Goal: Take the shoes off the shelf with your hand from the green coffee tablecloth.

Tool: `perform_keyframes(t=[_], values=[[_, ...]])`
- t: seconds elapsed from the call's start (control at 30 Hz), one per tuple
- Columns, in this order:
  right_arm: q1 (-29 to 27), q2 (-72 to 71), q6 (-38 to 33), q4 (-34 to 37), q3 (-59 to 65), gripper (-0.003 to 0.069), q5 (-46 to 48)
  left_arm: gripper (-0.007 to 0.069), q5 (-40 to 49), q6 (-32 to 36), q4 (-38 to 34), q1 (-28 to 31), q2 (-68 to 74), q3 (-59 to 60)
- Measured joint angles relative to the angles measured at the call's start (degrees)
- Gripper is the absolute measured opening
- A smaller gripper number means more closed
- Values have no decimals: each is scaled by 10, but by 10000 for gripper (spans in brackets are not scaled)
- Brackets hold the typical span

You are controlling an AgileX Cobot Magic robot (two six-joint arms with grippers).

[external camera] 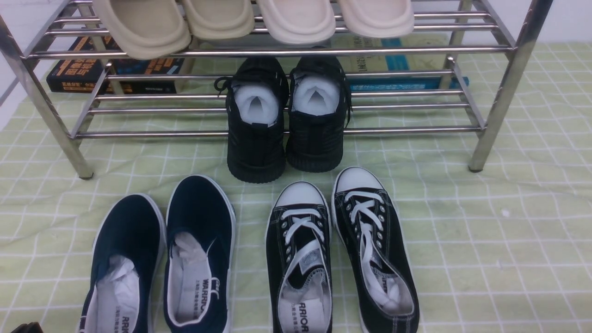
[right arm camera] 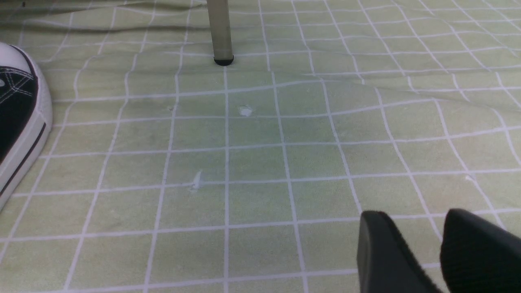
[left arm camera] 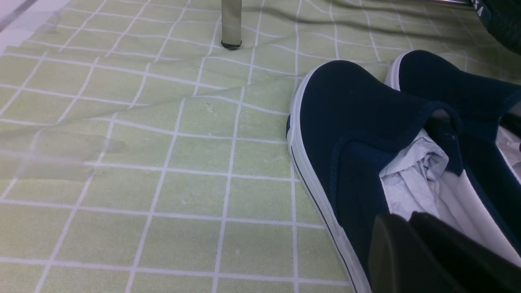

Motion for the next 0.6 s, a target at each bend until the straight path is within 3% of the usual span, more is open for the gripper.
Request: perform_keyframes(t=[0.6], values=[[0, 0, 0, 1, 0, 240, 0, 88, 0, 1, 0, 0, 0, 0]])
